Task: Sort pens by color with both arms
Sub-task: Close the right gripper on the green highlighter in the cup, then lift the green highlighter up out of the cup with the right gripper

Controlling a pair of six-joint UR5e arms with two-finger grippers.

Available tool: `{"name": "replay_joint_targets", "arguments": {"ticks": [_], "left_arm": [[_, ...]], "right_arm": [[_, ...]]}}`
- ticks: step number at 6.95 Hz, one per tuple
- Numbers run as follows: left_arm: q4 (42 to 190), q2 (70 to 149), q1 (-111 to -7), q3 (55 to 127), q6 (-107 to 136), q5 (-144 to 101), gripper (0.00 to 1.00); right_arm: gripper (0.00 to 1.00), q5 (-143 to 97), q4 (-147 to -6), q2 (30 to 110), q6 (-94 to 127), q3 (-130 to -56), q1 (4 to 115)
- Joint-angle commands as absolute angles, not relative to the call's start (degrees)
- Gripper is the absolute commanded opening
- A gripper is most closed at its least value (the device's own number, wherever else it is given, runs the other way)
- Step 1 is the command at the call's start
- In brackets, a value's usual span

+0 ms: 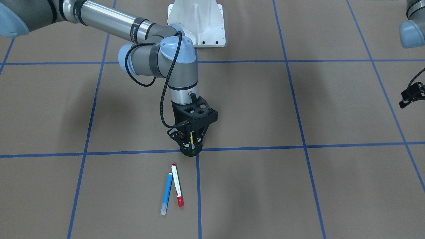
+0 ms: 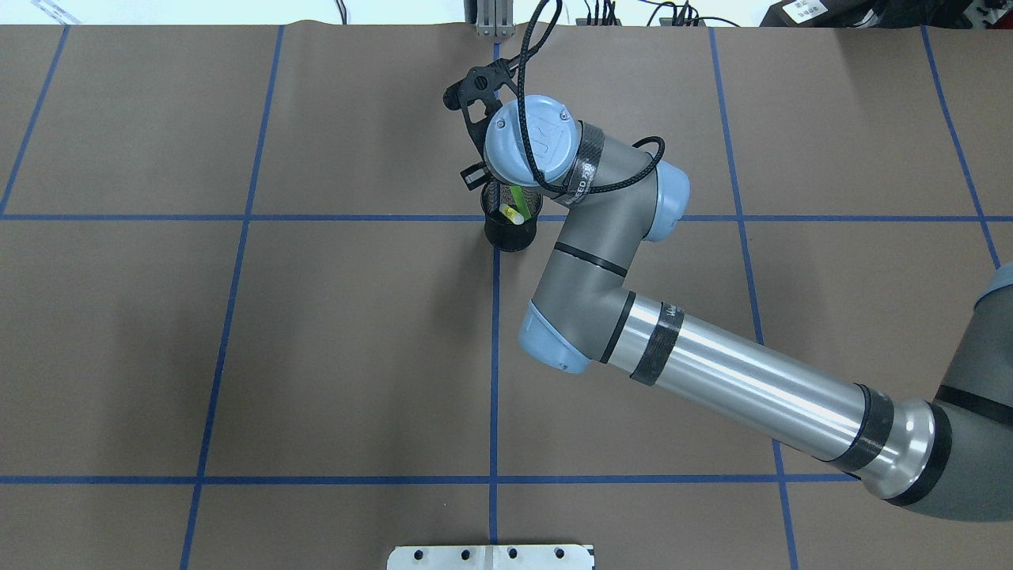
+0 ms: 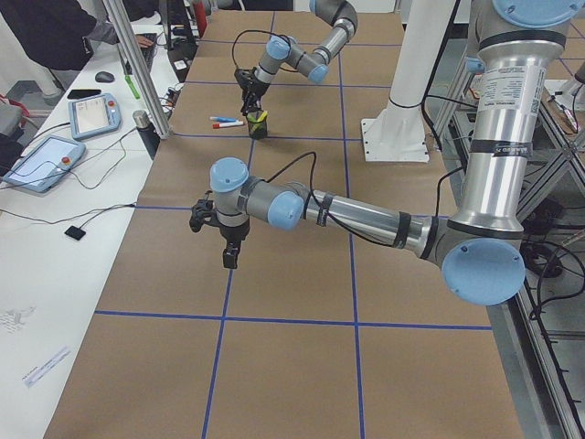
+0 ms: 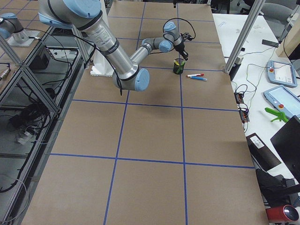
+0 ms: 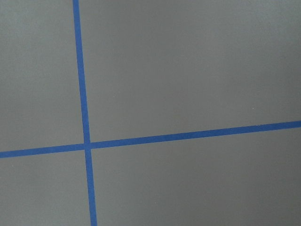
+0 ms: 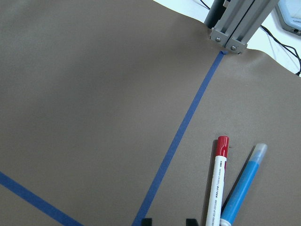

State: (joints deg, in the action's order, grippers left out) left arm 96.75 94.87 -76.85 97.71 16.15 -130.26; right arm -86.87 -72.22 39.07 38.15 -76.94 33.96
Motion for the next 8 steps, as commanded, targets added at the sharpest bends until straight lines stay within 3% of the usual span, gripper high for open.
{"name": "replay_joint_targets", "arguments": {"ticks": [1,6,8], "left_arm": [[96.68,94.84,-76.90,97.82,15.74,-130.25,1.00],[96.50,94.22,-76.99,98.44,15.64,-130.25,1.00],[96.59,94.22,-76.99,98.44,15.64,-130.25,1.00]], "right_arm": [[0.19,-87.27,-72.16,39.02,39.64,-77.26,33.93],[0.19,-91.40,-72.95,37.27,39.81,-81.47,36.38],[0.19,-96.99,-78.10,37.09,39.73,-85.76,42.06]]}}
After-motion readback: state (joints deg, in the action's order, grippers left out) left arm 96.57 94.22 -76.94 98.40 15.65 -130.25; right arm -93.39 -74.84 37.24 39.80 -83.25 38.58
